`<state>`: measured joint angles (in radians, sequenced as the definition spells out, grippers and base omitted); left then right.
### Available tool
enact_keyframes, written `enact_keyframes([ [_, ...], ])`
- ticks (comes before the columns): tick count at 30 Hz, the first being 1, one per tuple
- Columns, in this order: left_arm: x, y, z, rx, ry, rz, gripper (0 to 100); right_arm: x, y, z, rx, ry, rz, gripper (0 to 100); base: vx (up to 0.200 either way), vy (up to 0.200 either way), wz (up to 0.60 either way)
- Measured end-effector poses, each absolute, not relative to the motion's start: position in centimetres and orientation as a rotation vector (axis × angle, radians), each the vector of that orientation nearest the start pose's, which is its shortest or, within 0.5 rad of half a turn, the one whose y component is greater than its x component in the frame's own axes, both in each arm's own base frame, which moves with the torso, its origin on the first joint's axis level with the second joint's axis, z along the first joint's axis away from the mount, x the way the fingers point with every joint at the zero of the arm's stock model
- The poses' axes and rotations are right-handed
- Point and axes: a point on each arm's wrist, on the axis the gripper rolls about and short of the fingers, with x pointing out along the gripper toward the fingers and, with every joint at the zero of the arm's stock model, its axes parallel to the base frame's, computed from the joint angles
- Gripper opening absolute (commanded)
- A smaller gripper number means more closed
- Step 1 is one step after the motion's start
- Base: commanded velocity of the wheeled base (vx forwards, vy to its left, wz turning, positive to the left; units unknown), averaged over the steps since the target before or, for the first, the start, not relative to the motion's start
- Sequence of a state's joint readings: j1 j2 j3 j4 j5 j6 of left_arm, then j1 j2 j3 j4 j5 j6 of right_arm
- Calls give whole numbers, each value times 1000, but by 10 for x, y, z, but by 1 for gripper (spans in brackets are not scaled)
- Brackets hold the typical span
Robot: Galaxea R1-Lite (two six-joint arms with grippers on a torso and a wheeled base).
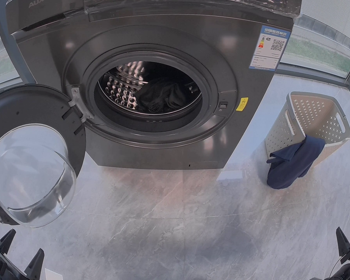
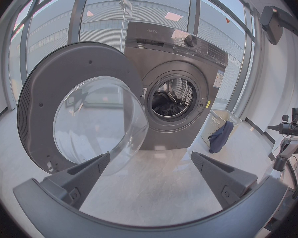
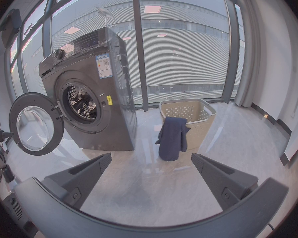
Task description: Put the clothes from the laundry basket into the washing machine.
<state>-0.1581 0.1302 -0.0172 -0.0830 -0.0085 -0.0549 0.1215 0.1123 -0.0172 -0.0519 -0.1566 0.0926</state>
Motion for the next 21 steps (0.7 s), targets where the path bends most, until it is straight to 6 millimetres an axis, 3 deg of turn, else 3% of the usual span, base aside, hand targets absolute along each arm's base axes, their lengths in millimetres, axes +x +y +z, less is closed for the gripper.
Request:
enact_keyframes([
  [7, -16, 2, 90, -45, 2, -103, 100, -19, -2, 84, 35, 27, -33, 100, 0, -29, 0],
  [16, -17, 6, 90, 17, -4, 134, 100, -23, -1, 80, 10, 6, -26, 100, 0, 0, 0],
  [21, -18, 5, 89, 13, -8, 120, 100, -23, -1, 80, 9, 1, -28, 100, 0, 0, 0],
])
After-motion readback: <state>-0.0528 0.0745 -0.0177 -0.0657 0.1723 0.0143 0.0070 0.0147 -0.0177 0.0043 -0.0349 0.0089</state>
